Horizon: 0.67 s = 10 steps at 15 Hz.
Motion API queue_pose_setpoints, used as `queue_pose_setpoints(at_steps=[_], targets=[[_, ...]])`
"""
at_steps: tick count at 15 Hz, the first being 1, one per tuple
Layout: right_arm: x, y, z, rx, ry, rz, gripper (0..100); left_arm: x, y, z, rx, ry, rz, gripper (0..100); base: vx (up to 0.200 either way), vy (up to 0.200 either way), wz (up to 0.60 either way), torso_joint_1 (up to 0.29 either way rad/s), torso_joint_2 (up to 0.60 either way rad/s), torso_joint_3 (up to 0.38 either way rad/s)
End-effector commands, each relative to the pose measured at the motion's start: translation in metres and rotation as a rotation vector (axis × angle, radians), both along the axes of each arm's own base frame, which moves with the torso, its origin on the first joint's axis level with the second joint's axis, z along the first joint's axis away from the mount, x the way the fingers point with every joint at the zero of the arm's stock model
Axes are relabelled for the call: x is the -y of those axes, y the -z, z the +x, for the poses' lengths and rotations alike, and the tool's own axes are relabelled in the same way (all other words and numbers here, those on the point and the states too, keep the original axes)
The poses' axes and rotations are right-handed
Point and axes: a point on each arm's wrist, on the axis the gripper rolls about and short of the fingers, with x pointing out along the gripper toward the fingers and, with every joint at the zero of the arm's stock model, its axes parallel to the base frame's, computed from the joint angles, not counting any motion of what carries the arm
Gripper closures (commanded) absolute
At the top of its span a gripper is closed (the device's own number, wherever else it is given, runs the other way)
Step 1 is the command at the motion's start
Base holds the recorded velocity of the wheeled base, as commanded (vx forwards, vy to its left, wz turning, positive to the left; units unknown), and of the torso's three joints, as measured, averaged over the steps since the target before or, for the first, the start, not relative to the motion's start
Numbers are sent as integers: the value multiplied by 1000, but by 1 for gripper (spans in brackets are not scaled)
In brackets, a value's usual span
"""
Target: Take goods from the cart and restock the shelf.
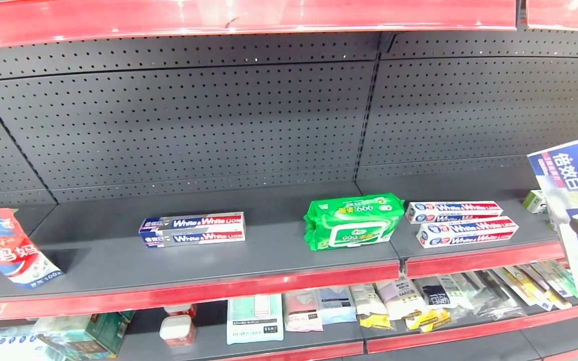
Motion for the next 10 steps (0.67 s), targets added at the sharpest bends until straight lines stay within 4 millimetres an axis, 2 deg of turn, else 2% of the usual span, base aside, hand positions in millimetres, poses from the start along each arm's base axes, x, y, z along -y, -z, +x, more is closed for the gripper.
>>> queue_pose_setpoints(at_steps=[1, 3, 6, 10], targets=[[0, 10, -4, -31, 8, 1, 100, 0, 0, 0, -4, -5, -7, 0, 0, 0, 0, 0, 0, 0], [1, 22, -4, -73, 31, -8, 100, 0, 0, 1, -17, -13, -7, 0, 0, 0, 0, 0, 0, 0], [0, 17, 4, -80, 30, -9, 100, 0, 0, 1, -13, -8, 21, 0, 0, 0, 0, 0, 0, 0], [1, 15, -2, -54, 40, -10, 100, 0, -1, 1, -10, -8, 22, 0, 0, 0, 0, 0, 0, 0]])
